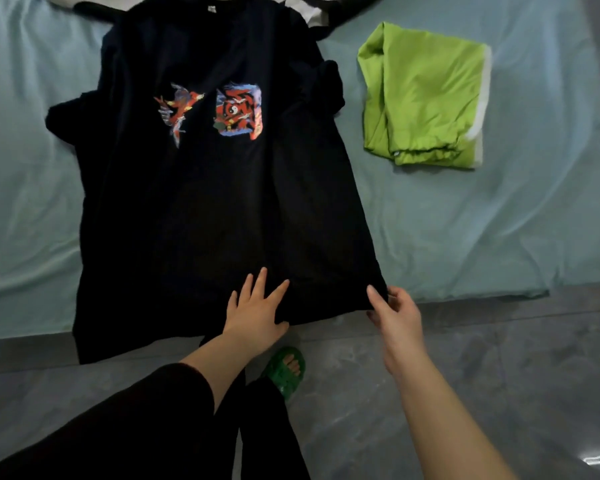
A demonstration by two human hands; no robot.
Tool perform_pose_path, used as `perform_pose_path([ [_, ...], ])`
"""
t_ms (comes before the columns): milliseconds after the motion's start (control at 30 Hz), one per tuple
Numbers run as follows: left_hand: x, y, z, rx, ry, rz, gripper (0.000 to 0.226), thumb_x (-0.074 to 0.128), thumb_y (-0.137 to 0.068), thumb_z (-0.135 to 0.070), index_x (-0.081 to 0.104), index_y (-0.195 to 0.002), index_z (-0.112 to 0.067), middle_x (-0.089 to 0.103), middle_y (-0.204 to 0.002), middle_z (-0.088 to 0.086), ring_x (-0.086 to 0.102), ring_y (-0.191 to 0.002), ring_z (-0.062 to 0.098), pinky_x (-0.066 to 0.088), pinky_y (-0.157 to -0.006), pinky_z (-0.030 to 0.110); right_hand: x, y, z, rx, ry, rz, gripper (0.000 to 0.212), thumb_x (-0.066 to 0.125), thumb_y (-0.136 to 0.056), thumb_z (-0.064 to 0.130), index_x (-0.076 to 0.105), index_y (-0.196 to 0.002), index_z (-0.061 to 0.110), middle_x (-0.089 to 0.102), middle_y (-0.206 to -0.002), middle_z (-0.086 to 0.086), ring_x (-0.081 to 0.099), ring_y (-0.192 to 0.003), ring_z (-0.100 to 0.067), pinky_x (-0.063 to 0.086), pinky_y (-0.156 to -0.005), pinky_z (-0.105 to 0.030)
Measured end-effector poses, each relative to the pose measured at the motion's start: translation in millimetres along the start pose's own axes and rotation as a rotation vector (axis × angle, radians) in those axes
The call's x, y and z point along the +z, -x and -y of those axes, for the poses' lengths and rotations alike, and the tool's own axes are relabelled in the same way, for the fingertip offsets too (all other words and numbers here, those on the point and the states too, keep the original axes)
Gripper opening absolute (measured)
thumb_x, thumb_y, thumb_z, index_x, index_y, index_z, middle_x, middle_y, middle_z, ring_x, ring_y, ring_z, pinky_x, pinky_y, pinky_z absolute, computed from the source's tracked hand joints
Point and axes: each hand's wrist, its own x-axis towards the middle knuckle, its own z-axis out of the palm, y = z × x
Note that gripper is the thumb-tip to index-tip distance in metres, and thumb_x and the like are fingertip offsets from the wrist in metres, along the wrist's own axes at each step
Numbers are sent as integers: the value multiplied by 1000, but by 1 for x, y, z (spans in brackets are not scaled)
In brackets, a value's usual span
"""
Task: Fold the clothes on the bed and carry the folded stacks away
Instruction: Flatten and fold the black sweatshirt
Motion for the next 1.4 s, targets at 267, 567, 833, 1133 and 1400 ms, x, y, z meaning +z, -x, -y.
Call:
perform_pose_path([
  [267,-18,1,-9,-27,-15,65,77,52,-90,-39,8,-152,-41,-8,-162,5,-5,-149,31,11,-118,50,-16,-22,-45,180,226,-105,14,68,-88,16,59,-97,9,65,-94,-9,62,-86,-22,50,-76,-35],
  [567,-66,-66,-35,-22,16,-201,81,50,-91,-38,-5,-151,-42,-15,-161,1,-14,-147,31,0,-116,55,50,-87,25,-153,590,-72,41,69,-85,37,58,-116,13,62,-105,-1,59,-97,-17,48,-88,-34],
  [833,-115,-102,-3,-53,84,12,86,52,-91,-38,-14,-147,-47,-26,-159,-4,-25,-145,31,3,-116,58,94,-132,83,-240,682,-97,18,60,-93,20,54,-80,8,56,-75,-11,52,-74,-25,33,-66,-32],
  [1133,-146,-117,-9,-103,300,135,65,45,-93,-46,15,-150,-44,-3,-163,-2,-14,-147,33,32,-109,47,111,-163,142,-50,560,24,52,78,-76,38,59,-115,11,64,-105,-5,61,-94,-18,47,-84,-28],
  [1400,-153,-117,-24,-226,437,83,60,46,-96,-43,22,-151,-36,9,-163,1,-5,-148,34,21,-116,45,188,-199,205,-121,475,115,45,61,-86,46,62,-88,1,67,-88,-11,65,-86,-25,52,-79,-34],
])
